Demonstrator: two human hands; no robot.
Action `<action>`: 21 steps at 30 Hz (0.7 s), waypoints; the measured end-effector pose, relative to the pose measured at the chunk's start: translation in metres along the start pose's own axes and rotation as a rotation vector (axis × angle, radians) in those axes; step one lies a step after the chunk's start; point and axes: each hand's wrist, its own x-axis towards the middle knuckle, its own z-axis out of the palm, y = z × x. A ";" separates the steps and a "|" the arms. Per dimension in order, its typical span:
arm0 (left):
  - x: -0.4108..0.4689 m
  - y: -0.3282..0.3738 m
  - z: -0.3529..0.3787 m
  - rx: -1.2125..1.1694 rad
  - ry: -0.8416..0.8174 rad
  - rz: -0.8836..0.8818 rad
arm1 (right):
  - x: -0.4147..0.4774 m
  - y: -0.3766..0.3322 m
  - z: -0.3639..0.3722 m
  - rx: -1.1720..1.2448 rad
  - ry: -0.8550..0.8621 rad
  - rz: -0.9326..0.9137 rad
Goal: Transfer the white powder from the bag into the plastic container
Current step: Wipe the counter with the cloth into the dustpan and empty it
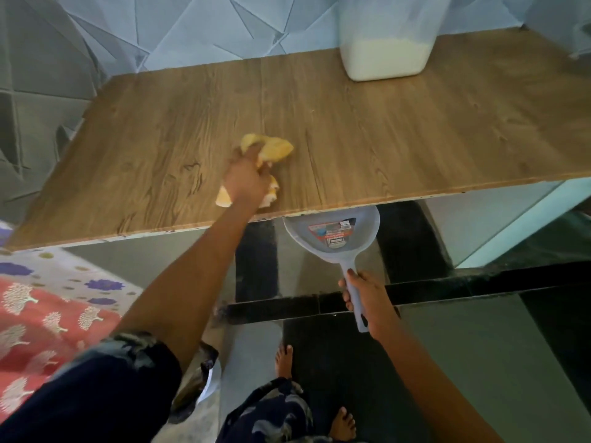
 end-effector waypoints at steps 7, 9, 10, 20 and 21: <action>0.106 -0.126 -0.023 0.081 0.064 -0.476 | 0.046 -0.013 0.035 0.003 0.074 0.225; 0.128 -0.125 -0.022 0.138 0.043 -0.502 | 0.051 -0.020 0.041 0.003 0.094 0.131; 0.137 -0.117 -0.019 0.165 0.022 -0.475 | 0.051 -0.023 0.044 0.022 0.093 0.057; 0.125 0.046 0.071 0.018 -0.351 0.298 | 0.073 -0.027 0.058 0.241 0.185 0.074; 0.118 0.054 0.073 -0.073 -0.371 0.399 | 0.077 -0.027 0.058 0.238 0.182 0.075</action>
